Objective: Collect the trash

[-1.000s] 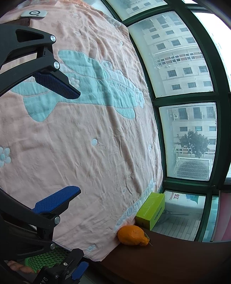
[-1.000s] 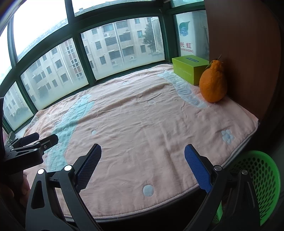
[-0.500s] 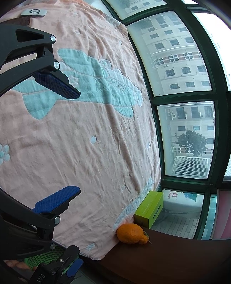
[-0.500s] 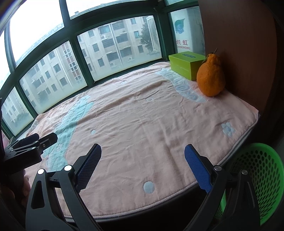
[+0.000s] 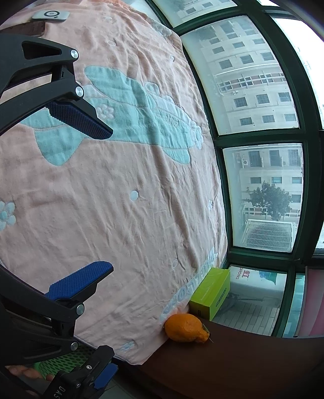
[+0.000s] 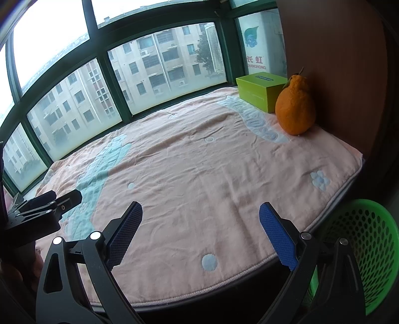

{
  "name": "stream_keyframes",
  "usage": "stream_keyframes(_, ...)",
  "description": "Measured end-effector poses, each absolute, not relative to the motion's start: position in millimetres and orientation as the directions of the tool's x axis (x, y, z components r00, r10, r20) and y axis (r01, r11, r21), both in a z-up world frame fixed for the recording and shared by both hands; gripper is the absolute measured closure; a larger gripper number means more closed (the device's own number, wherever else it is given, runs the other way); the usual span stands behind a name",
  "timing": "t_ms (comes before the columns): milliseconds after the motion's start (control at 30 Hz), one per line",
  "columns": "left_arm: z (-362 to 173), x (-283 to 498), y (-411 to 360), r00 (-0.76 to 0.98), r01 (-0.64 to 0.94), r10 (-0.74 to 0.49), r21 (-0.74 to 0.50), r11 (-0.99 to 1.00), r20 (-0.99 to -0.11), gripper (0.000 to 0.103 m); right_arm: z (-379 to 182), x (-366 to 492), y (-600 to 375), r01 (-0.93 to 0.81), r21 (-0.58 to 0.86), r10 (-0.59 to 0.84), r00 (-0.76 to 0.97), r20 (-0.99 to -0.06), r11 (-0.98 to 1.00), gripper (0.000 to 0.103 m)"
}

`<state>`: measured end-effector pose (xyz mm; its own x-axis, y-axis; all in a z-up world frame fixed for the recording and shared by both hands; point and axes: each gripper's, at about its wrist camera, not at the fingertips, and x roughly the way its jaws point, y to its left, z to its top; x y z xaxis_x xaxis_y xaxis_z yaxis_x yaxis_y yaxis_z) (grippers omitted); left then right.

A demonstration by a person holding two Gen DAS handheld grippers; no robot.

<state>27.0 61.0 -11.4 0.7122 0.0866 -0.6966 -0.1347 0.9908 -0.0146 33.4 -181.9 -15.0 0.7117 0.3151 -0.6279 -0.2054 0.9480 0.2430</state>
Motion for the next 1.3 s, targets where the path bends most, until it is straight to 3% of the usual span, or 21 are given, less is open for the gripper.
stream_keyframes(1300, -15.7, 20.5, 60.9, 0.714, -0.145, 0.093, -0.017, 0.989, -0.694, 0.008, -16.9, 28.3, -178.8, -0.207, 0.240, 0.314, 0.715, -0.625, 0.949, 0.009)
